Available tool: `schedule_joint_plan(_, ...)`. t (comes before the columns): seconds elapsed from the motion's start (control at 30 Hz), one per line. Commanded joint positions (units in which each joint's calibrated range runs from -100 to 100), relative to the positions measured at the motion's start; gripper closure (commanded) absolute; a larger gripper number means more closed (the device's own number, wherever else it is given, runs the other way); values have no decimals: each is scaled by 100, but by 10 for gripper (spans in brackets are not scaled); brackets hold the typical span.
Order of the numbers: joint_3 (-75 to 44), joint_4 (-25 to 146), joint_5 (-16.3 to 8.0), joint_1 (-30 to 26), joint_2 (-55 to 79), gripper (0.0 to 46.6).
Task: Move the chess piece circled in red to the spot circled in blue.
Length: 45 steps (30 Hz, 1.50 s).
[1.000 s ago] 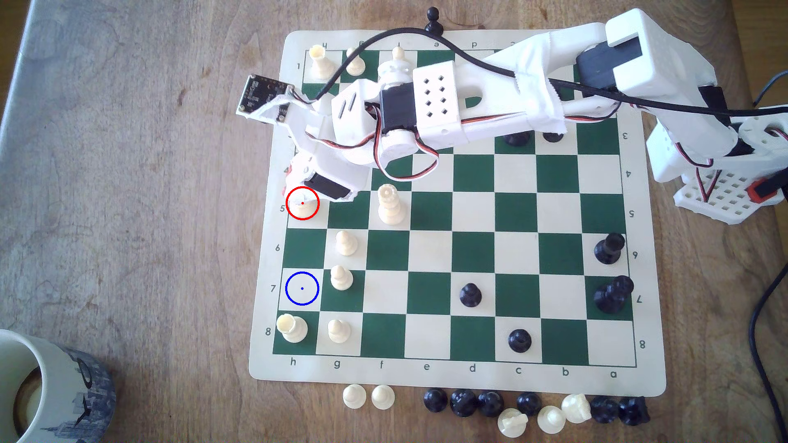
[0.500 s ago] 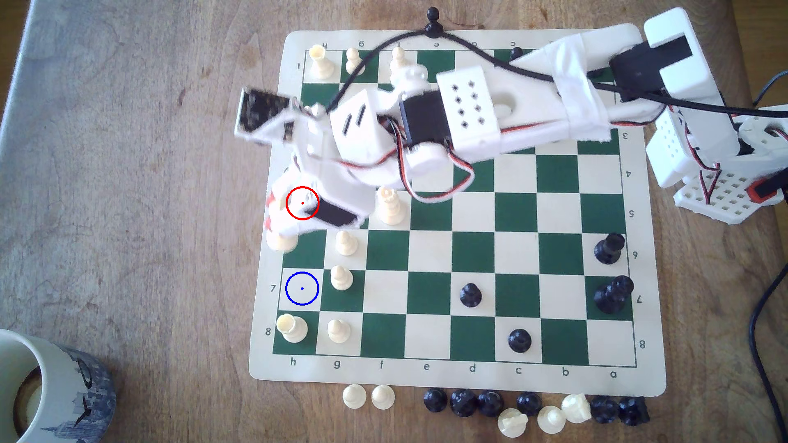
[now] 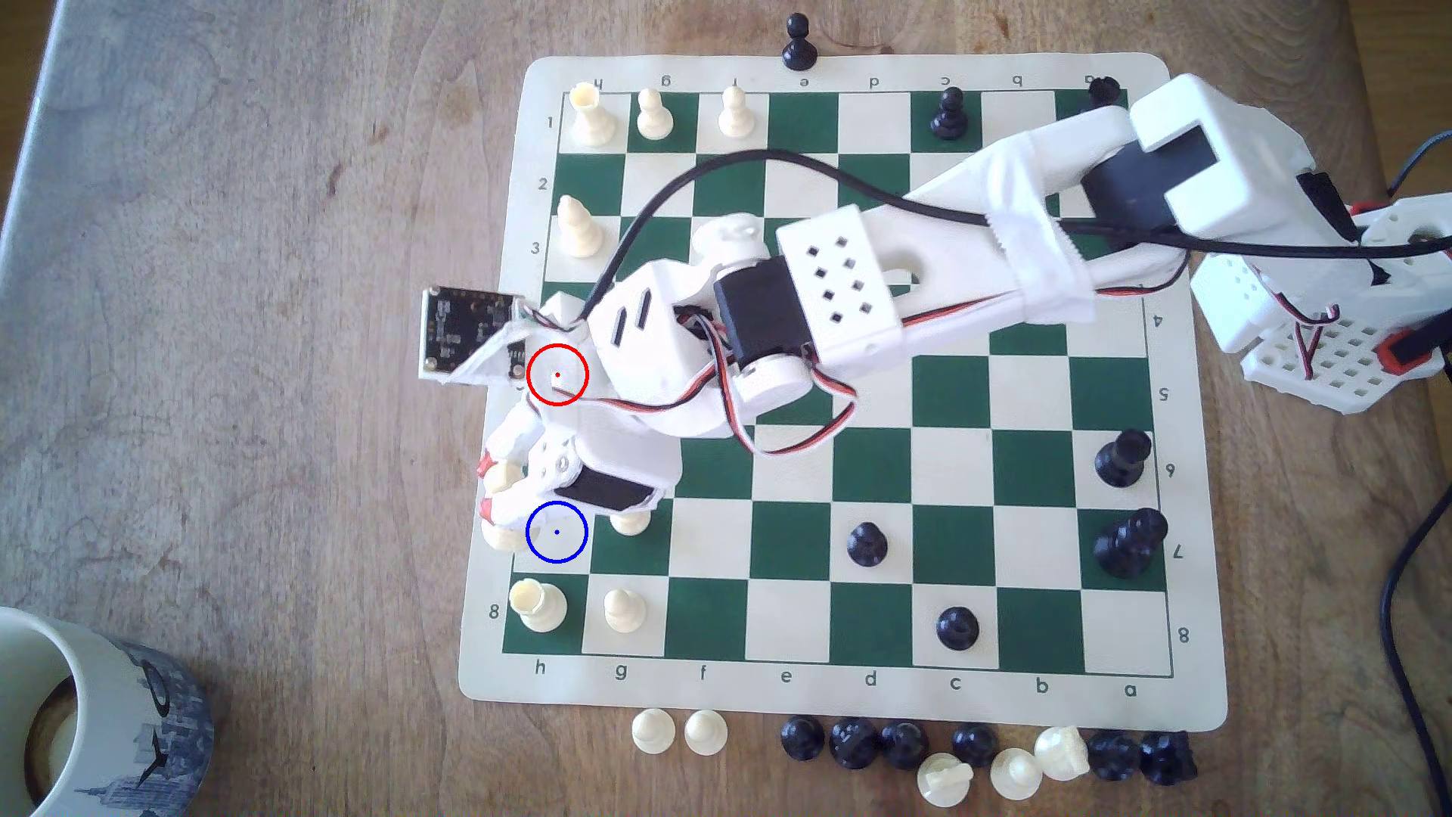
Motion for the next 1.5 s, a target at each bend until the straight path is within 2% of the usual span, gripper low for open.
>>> schedule_joint_plan(0.0, -713, -44, 34, 14, -114, 462)
schedule_joint_plan(0.87, -659, 37, 122, 131, 480, 456)
schedule_joint_plan(0.97, -650, 37, 117, 123, 430, 365)
schedule_joint_plan(1.07, -650, 37, 112, 116, 362, 311)
schedule_joint_plan(1.47, -704, 250, 83, 163, -267, 294)
